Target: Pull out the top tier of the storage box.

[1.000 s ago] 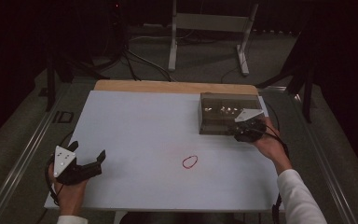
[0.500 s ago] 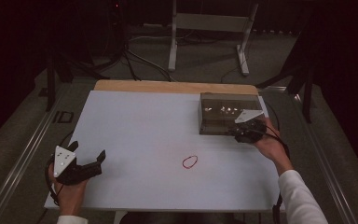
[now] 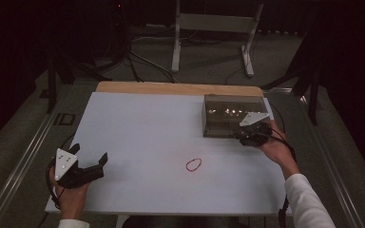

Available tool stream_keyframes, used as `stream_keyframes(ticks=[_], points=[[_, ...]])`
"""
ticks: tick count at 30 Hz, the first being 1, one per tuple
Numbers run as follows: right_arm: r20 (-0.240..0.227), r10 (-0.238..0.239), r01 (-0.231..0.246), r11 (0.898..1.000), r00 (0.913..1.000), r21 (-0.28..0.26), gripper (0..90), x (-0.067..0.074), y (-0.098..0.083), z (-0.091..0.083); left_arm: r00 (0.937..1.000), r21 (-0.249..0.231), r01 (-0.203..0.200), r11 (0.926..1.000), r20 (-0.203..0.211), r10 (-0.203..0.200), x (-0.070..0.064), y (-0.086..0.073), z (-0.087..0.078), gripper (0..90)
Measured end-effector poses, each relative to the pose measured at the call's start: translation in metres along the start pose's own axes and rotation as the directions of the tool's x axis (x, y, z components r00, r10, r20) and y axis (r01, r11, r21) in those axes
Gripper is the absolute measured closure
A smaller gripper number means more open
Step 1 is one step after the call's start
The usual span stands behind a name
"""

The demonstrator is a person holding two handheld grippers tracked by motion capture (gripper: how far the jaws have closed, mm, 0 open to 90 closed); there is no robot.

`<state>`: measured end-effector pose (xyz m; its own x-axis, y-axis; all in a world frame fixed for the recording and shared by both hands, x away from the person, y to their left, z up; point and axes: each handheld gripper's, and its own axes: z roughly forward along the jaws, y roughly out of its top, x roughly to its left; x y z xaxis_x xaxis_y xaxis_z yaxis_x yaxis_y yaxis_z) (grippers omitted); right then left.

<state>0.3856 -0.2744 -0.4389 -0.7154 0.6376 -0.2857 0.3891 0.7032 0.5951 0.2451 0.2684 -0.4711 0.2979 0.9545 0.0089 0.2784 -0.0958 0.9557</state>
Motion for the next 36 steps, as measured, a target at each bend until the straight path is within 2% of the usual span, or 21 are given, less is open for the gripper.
stream_keyframes(ticks=[16,36], points=[[-0.008,-0.004,0.004,1.0,1.0,-0.003,55.5,0.0011,-0.0016,-0.0019,1.0,-0.001,0.002,1.0,0.0,-0.002,-0.0002,-0.0001,0.0003,1.6],[-0.02,-0.034,0.034,0.999,0.9992,-0.007,56.8,0.0058,-0.004,-0.0058,1.0,0.001,0.001,1.0,0.0,-0.001,-0.0006,-0.0003,0.0011,1.6]])
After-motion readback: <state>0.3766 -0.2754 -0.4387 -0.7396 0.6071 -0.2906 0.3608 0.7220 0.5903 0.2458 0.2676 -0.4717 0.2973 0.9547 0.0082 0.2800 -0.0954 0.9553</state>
